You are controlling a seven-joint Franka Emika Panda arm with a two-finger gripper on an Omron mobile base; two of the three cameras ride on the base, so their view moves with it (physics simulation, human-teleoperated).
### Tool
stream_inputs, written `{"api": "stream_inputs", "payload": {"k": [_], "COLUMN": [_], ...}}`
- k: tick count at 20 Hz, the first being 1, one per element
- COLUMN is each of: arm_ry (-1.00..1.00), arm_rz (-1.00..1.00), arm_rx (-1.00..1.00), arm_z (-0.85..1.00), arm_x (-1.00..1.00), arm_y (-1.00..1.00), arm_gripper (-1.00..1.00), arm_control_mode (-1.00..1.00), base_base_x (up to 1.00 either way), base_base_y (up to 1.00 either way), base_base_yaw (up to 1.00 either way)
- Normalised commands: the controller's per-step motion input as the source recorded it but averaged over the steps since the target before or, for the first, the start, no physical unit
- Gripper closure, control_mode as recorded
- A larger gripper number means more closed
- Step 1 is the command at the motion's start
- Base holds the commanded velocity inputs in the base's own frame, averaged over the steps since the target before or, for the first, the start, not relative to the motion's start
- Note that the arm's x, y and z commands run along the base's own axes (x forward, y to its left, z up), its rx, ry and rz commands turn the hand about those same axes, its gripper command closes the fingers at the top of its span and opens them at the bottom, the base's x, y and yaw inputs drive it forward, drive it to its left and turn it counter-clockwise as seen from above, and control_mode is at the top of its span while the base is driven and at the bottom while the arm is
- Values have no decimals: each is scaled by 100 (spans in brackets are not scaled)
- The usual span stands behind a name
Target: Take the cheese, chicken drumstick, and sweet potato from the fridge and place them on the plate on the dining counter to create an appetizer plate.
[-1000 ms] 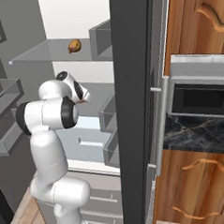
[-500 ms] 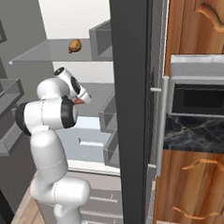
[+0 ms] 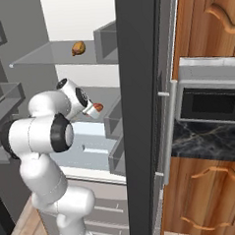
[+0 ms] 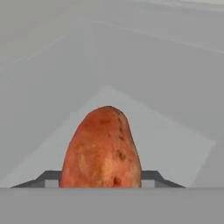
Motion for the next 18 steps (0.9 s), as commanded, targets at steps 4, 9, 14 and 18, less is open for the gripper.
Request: {"api": "stream_inputs", "payload": {"k": [4, 9, 14, 18], "arm_ry": [-25, -2, 14, 32], "arm_rz": [-1, 0, 0, 3], "arm_rx": [2, 4, 1, 0], "arm_z": [35, 82, 100, 96], "arm_x": [-99, -100, -99, -97], "arm_y": [-28, -29, -16, 0], "arm_gripper": [100, 100, 100, 100], "arm_control_mode": [-100, -100, -100, -100], "base_base_x": [0, 0, 0, 0], "base_base_y": [0, 0, 0, 0], "base_base_yaw": [0, 0, 0, 0]}}
